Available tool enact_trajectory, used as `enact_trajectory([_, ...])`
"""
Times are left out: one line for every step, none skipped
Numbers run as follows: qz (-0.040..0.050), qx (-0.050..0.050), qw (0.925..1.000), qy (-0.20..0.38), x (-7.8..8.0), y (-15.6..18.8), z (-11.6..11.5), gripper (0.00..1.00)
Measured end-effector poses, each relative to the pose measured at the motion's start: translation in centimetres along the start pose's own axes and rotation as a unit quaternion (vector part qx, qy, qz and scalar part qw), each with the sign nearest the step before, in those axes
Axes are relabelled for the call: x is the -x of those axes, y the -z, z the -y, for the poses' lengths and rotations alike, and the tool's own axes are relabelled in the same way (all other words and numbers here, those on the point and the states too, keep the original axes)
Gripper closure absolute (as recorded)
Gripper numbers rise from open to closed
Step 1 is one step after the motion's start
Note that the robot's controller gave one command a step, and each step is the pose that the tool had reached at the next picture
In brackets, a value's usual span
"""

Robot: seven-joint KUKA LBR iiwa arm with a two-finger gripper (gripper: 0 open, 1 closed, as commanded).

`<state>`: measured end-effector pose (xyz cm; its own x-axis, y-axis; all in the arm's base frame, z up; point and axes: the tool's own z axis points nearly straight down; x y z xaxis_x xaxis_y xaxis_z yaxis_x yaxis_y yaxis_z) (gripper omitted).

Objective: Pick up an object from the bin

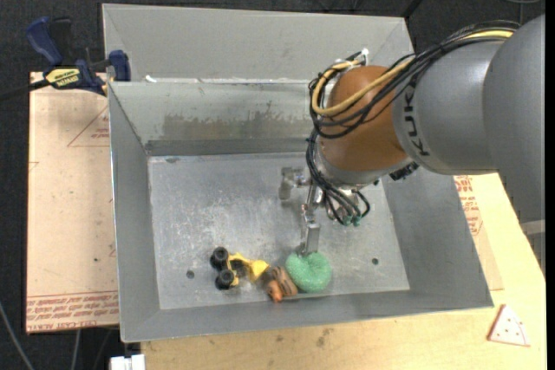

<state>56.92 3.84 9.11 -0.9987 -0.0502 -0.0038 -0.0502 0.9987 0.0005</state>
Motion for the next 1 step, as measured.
enact_trajectory([0.0003, 0.001, 0.9957, 0.093, -4.48, -1.83, -0.51, 0.0])
